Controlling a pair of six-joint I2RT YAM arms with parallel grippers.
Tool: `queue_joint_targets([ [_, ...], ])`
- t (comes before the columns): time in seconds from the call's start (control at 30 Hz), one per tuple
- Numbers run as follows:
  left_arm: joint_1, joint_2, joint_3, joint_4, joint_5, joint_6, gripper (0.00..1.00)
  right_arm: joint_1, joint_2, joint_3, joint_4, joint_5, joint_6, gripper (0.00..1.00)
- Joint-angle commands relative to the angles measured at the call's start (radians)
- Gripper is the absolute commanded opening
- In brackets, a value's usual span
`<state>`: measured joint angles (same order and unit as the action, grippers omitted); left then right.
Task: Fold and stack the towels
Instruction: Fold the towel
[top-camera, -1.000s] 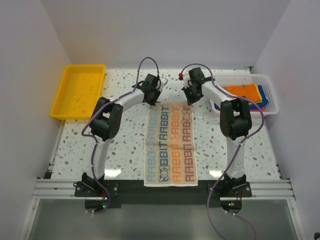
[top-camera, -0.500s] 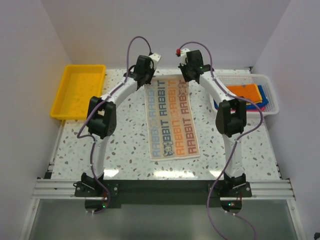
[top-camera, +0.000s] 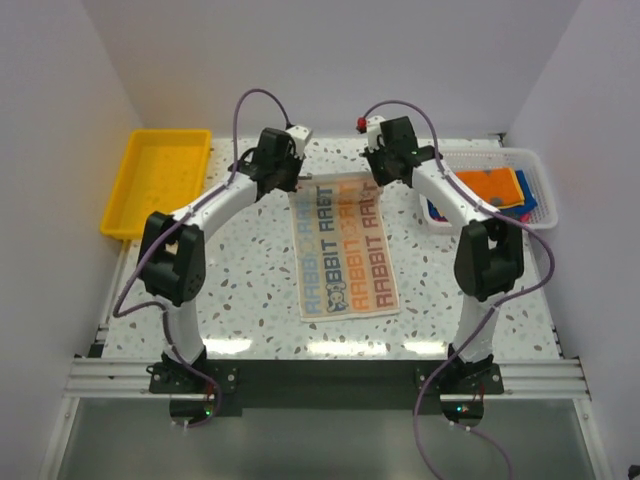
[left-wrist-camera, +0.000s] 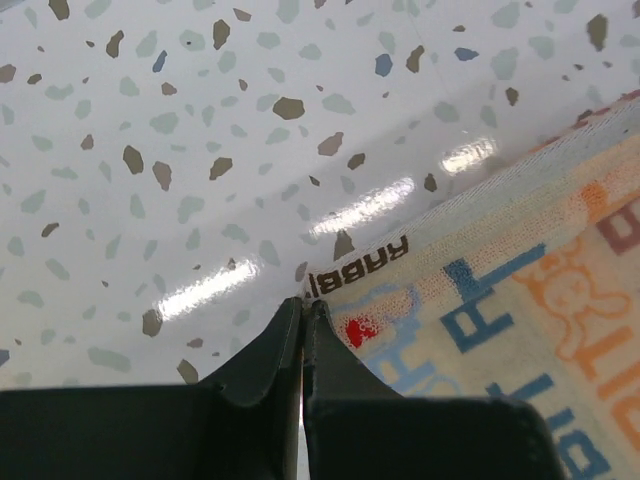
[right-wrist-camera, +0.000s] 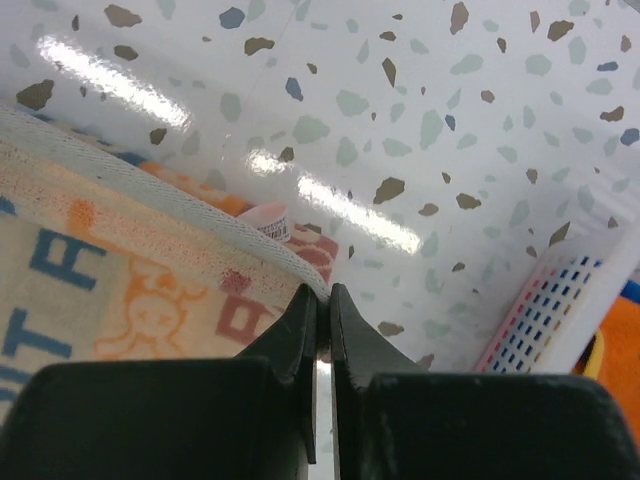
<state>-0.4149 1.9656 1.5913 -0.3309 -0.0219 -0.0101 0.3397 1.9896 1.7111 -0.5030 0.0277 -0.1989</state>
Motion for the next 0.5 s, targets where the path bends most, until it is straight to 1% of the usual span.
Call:
queue_joint_targets([
  [0.0,0.010,-0.132,-0.079,-0.102,-0.067,-0.082,0.00,-0.031,-0.152,-0.048,-0.097,0.115,0.012,0.00],
  [0.03,0.001,-0.169,-0.103,-0.106,-0.064,-0.094,0.00,-0.028,-0.166,-0.062,-0.118,0.118,0.025,0.00],
  [0.07,-0.016,-0.187,-0.160,-0.106,-0.067,-0.108,0.00,-0.025,-0.199,-0.076,-0.137,0.123,0.048,0.00],
  [0.13,-0.033,-0.235,-0.209,-0.131,-0.067,-0.149,0.00,-0.011,-0.238,-0.129,-0.183,0.146,0.079,0.00],
  [0.27,-0.071,-0.310,-0.333,-0.171,-0.059,-0.240,0.00,0.007,-0.326,-0.212,-0.273,0.190,0.192,0.00],
  [0.37,-0.087,-0.375,-0.407,-0.175,-0.067,-0.277,0.00,0.009,-0.368,-0.278,-0.311,0.202,0.289,0.00],
  [0.47,-0.111,-0.425,-0.453,-0.195,-0.047,-0.326,0.00,0.018,-0.436,-0.363,-0.341,0.198,0.349,0.00],
])
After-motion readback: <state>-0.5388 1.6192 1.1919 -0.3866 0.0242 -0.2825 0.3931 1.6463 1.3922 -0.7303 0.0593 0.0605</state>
